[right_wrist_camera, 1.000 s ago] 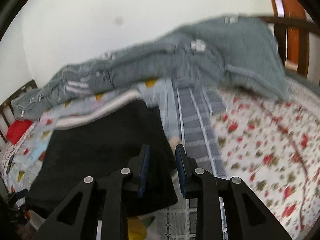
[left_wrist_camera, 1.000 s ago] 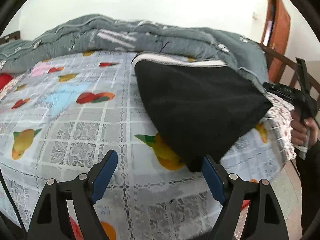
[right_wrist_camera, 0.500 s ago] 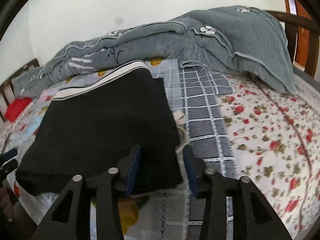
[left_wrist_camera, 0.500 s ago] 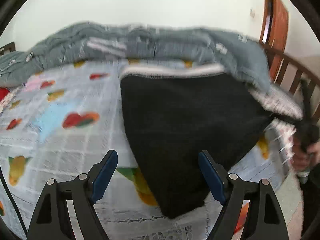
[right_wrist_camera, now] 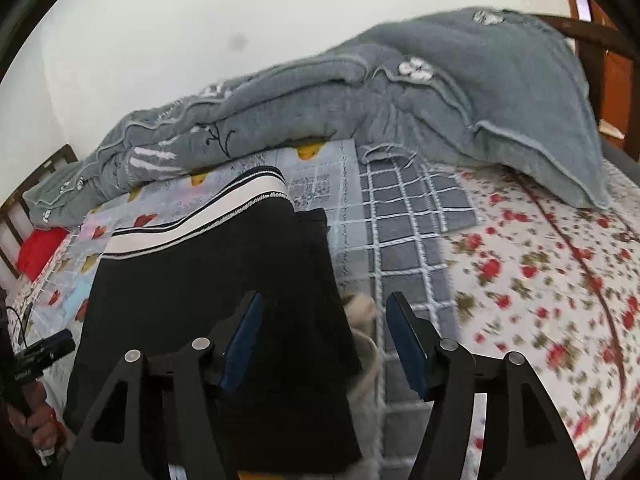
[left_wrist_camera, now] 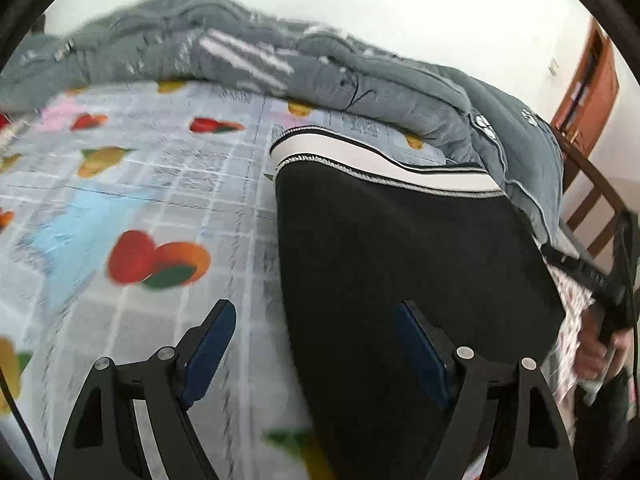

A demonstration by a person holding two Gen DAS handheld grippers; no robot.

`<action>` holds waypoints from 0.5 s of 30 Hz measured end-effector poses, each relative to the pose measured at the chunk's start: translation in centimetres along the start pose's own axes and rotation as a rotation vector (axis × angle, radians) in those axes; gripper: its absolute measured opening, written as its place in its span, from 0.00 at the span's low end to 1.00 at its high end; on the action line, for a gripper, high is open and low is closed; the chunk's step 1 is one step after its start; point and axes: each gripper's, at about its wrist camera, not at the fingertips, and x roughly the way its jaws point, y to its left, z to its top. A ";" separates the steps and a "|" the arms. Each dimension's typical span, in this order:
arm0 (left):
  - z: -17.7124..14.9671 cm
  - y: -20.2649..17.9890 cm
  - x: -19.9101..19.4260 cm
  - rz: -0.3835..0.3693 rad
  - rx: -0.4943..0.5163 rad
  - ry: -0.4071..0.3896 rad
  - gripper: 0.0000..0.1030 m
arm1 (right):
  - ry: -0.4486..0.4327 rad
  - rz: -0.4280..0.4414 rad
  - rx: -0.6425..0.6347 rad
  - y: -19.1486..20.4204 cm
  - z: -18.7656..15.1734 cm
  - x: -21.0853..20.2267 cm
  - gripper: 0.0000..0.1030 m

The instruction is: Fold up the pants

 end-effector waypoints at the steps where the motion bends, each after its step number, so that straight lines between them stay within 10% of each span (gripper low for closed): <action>1: 0.5 0.2 1.2 -0.028 -0.023 0.030 0.72 | 0.029 0.010 0.004 0.1 0.2 0.9 0.61; 9: 2.3 2.7 4.7 -0.190 -0.158 0.079 0.17 | 0.090 0.016 0.048 1.3 -1.0 3.1 0.54; 15: 4.1 7.7 0.1 -0.178 -0.115 -0.003 0.12 | 0.066 0.125 0.059 5.8 -1.8 0.1 0.32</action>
